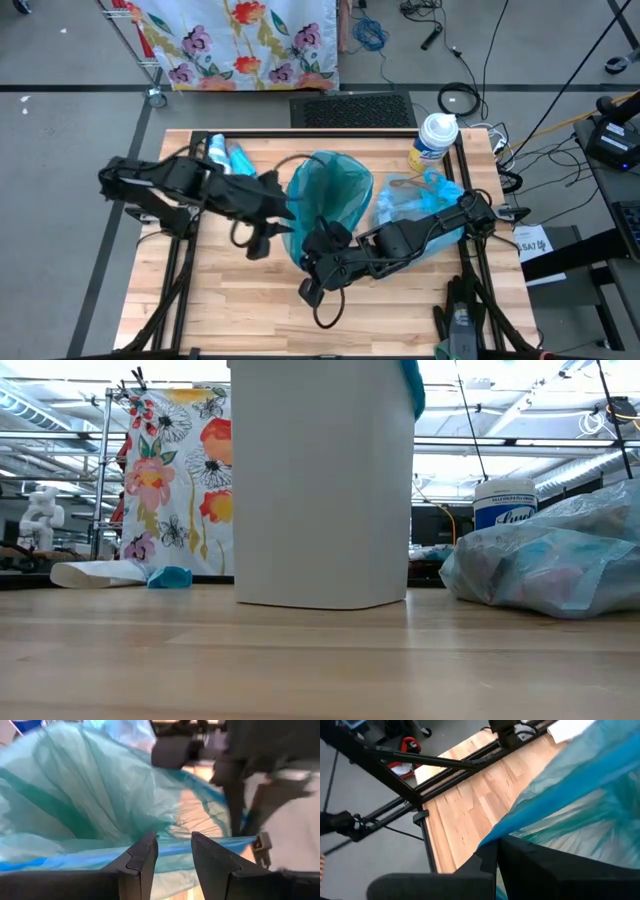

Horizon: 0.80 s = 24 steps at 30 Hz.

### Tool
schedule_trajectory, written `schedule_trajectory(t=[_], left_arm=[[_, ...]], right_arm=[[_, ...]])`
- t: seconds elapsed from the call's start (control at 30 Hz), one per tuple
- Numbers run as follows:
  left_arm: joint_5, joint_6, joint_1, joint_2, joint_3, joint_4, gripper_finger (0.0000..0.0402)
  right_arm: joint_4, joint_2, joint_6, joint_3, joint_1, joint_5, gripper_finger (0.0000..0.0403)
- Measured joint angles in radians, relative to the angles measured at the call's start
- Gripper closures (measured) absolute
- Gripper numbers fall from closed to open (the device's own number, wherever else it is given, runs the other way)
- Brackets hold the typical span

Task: Place trash/remove bag and relplace
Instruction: Insert the blue trash bag into the white trash bin

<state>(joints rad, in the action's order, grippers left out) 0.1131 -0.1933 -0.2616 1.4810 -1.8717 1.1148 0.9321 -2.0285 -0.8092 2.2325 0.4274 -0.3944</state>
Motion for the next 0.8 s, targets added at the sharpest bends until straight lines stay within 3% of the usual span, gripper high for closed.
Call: schedule_trajectory(t=[0.5,0.8], left_arm=[[-0.05,0.185,0.012,0.055,-0.003,0.041,0.0276],[-0.03,0.15,0.055,0.055,-0.003,0.261,0.0276]], right_arm=[[-0.147,-0.026,0.304,-0.001,-0.036,0.007,0.0403],[-0.154,-0.026,0.361,-0.002,-0.073,0.006,0.0403]])
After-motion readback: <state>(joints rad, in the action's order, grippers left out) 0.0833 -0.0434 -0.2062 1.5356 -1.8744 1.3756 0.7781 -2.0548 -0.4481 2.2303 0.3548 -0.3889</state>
